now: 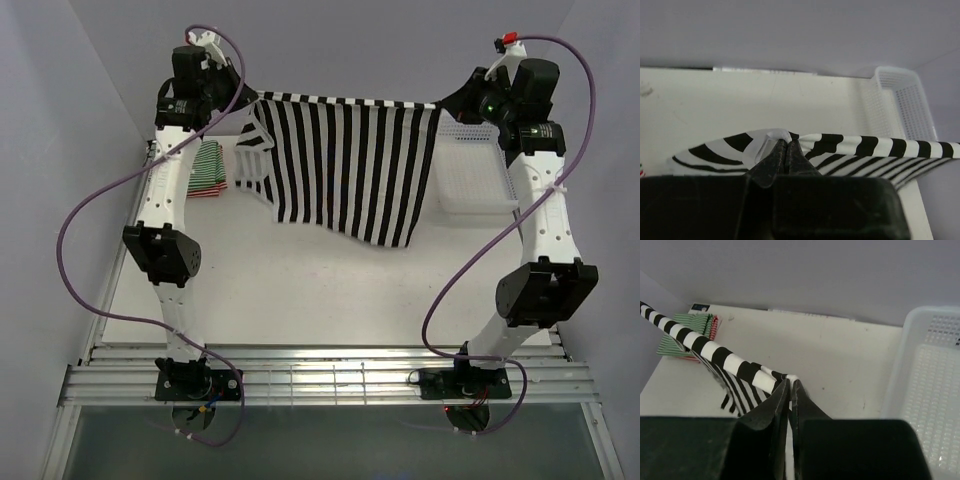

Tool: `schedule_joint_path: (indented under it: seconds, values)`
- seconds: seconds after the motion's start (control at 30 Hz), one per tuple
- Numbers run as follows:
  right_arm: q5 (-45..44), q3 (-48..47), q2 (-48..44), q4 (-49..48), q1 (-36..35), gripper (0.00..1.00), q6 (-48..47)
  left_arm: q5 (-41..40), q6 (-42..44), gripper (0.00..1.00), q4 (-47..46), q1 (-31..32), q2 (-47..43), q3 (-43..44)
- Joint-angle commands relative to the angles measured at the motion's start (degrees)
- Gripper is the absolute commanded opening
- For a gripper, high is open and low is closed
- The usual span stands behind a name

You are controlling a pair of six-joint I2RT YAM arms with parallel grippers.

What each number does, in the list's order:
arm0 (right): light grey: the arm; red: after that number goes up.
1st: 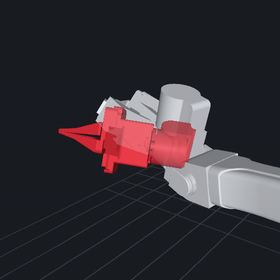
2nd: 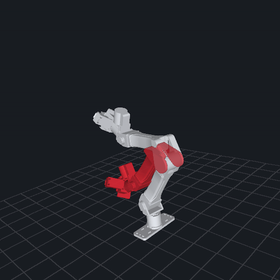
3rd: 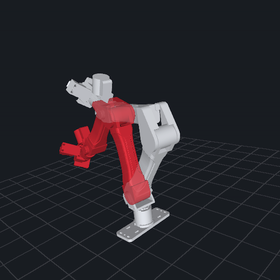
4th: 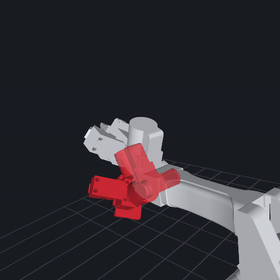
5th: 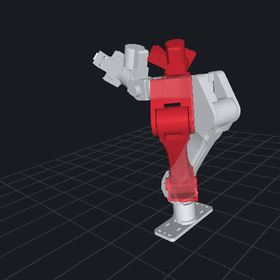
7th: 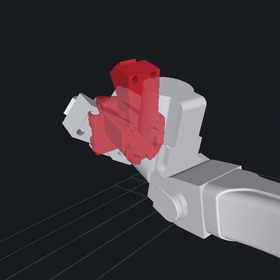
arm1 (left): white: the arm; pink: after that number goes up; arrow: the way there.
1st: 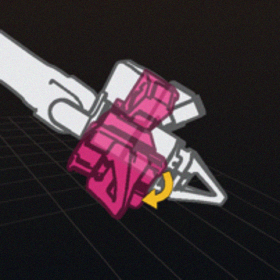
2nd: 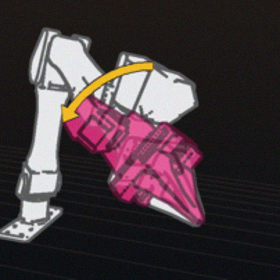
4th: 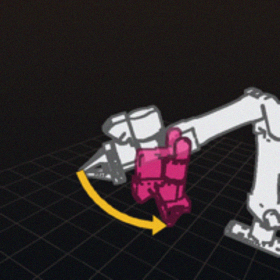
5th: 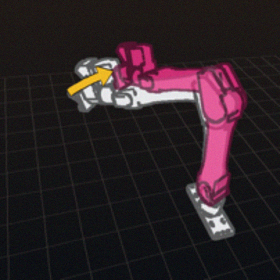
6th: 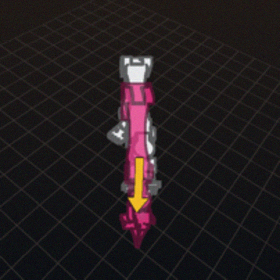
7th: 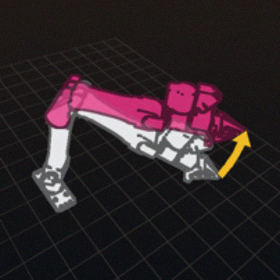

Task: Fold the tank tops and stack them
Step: Flatten the tank top out

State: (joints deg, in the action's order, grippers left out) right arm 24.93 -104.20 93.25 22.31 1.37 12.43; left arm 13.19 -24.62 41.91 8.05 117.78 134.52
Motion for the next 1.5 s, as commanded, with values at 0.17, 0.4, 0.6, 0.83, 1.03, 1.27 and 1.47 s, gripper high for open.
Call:
schedule_joint_path:
  seconds: [0.17,0.4,0.6,0.83,1.03,1.27,1.47]
  values:
    - [-4.80,-10.07,-4.12,-5.95,1.18,0.08,-3.63,13.24,7.12,0.00,-17.03,-7.44,-17.11,-4.68]
    - [-3.66,17.24,-15.19,-7.63,1.27,0.08,-5.39,21.59,13.28,0.00,-19.04,-7.44,-29.41,-37.08]
    - [-1.82,51.69,-26.17,-9.47,1.10,0.08,-3.82,22.78,3.72,0.00,-27.04,-4.21,-42.35,-78.63]
    - [-10.06,64.21,-22.94,-2.98,1.09,0.28,-1.79,17.59,-4.20,0.67,-17.84,4.78,-43.51,-90.83]
    - [-5.95,59.65,-24.87,2.04,1.01,0.90,-2.76,9.16,-5.79,0.98,-8.17,4.78,-44.83,-82.43]
    - [-5.59,58.59,-28.92,-0.24,-3.19,0.90,-2.93,4.38,-10.97,0.98,-11.49,4.95,-35.44,-75.99]
    - [-9.28,56.04,-17.51,-4.63,-10.77,0.90,-1.79,5.09,-12.29,0.98,-11.15,8.90,-24.27,-75.36]
